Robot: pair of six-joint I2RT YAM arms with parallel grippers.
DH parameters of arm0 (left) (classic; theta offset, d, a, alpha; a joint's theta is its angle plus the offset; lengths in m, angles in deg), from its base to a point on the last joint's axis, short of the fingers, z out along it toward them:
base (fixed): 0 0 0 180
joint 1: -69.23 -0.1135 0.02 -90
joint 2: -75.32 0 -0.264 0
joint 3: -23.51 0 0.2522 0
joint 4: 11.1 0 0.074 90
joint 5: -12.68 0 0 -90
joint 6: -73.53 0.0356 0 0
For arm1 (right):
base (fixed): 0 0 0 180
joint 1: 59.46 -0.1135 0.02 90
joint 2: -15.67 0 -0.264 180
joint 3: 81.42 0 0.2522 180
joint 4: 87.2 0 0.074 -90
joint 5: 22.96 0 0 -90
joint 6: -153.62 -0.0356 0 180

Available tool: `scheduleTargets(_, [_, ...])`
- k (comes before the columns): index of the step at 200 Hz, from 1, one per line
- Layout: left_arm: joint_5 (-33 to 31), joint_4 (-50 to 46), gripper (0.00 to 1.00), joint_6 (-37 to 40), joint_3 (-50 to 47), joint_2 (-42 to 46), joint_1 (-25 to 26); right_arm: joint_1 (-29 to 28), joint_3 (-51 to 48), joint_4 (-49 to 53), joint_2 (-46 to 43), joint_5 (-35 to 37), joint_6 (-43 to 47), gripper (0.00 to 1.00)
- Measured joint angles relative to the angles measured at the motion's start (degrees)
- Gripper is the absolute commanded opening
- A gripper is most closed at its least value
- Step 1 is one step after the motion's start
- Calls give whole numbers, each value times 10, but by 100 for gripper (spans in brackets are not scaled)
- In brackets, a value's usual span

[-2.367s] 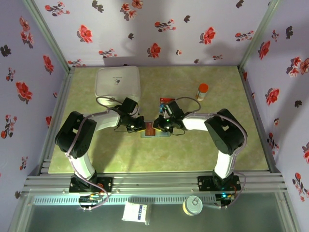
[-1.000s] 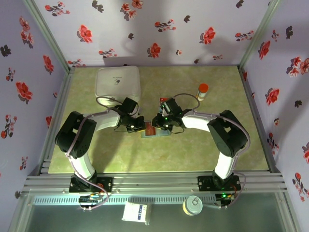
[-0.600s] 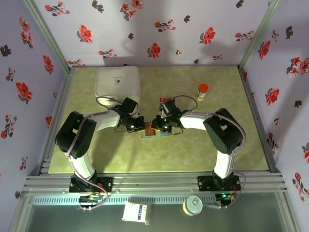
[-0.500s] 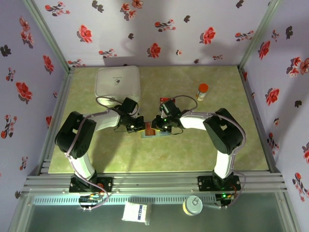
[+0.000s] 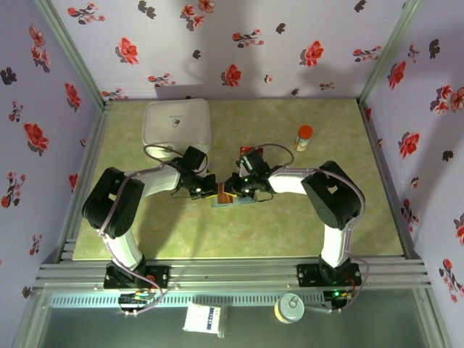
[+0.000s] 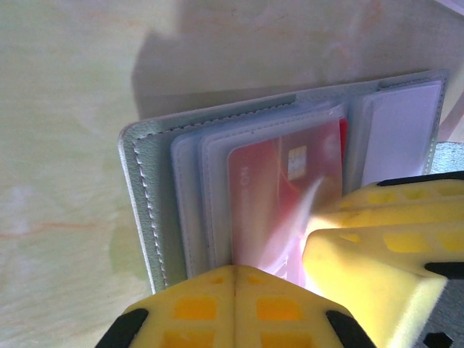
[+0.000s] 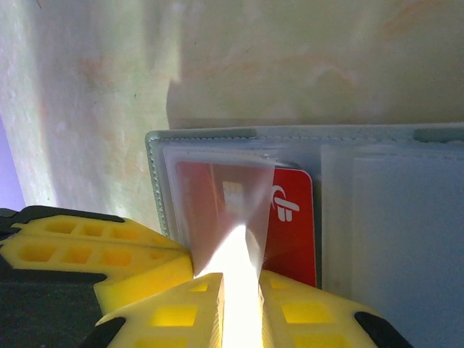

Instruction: Take the credit cards out of the card holder

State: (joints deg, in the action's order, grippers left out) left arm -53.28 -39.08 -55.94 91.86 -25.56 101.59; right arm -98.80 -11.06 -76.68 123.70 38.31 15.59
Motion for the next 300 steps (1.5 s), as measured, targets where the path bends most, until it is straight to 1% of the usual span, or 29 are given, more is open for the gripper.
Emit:
scheduleTargets(19, [0,0,0,0,0,0,0,-2,10,21,0,9,3,21])
scheduleTargets(86, [0,2,0,0,-1,0,0,-16,56,133,-5,91,37,22])
scheduleTargets(132, [0,2,0,0,-1,0,0,-16,58,167,-21,111,47,24])
scheduleTargets(176, [0,-3,0,7,1,0,0,-14,46,164,-60,114,48,24])
scheduleTargets(209, [0,-10,0,10,8,-4,0,-7,32,151,-64,106,48,23])
scheduleTargets(256, [-3,-27,0,22,25,-14,0,3,25,133,-54,92,45,19])
scheduleTargets(288, [-7,-40,0,29,41,-23,0,7,25,112,-28,75,44,19])
scheduleTargets(300, [-9,-45,0,33,46,-26,0,9,25,108,-18,72,43,21])
